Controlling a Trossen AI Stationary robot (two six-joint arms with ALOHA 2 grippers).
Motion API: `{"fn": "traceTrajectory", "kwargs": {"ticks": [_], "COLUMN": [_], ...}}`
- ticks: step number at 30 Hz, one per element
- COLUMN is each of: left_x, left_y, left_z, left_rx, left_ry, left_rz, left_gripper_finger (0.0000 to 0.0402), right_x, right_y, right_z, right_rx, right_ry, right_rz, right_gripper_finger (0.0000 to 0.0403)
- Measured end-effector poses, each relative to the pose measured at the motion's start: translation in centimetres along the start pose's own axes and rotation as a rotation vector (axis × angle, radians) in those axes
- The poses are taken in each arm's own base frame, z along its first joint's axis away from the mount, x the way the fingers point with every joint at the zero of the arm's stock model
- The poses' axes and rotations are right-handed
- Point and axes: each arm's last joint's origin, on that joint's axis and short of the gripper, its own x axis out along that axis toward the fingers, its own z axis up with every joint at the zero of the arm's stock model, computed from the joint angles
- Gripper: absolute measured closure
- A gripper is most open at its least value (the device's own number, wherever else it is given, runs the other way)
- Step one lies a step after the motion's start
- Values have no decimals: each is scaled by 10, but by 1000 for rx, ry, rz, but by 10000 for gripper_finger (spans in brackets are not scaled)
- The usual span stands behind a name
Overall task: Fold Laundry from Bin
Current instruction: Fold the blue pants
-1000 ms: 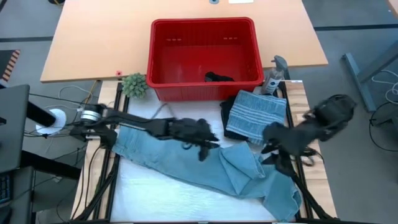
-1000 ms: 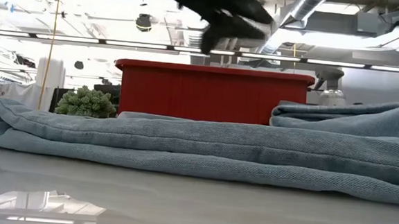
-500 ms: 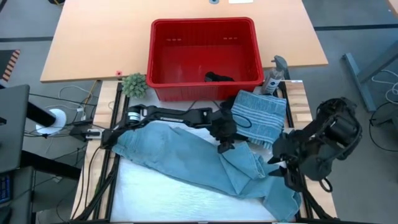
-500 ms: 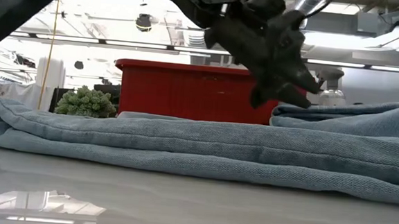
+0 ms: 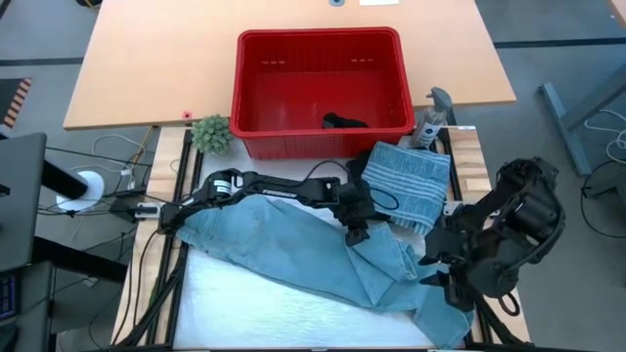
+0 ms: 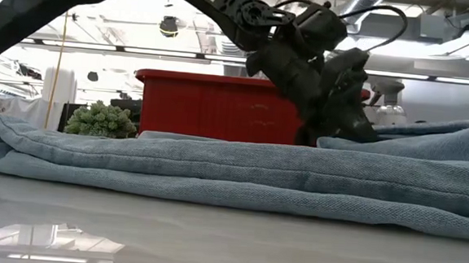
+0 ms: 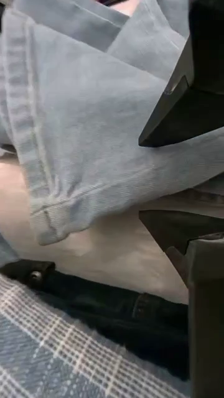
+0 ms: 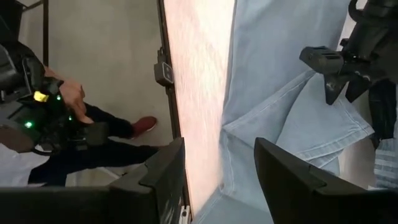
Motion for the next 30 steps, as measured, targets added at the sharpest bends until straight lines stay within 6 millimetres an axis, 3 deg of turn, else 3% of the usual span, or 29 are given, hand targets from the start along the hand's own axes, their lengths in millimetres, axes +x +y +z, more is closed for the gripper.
{"fn": "traceTrajectory", "kwargs": {"ticks": [5,11,17,20,23,30], "left_x": [-1,10,1,-19,-52,-153], "left_y": [-1,-4,-7,-19,-36,-86], "left_z": [2,-7,1,15,33,40], "left_rx": [-2,-22,-100,-126,-125,-124], "left_ry": [-5,32,17,-4,-31,-14], "left_rz": [-65,-104,-92,-109,-87,277], "left_gripper_finger": [263,384,399,399,400,401], "right_x": [1,1,1,1,1,1], "right_y": [1,1,1,1,0,-2], "right_z": [0,0,0,1,0,2], "right_rx": [-2,-2,-1,2,3,-7], "right_ry": [2,2,0,-11,-11,-94], "right_rz": [-4,-4,-5,-11,-14,-80], "right_gripper_finger": [186,186,186,186,186,186]}}
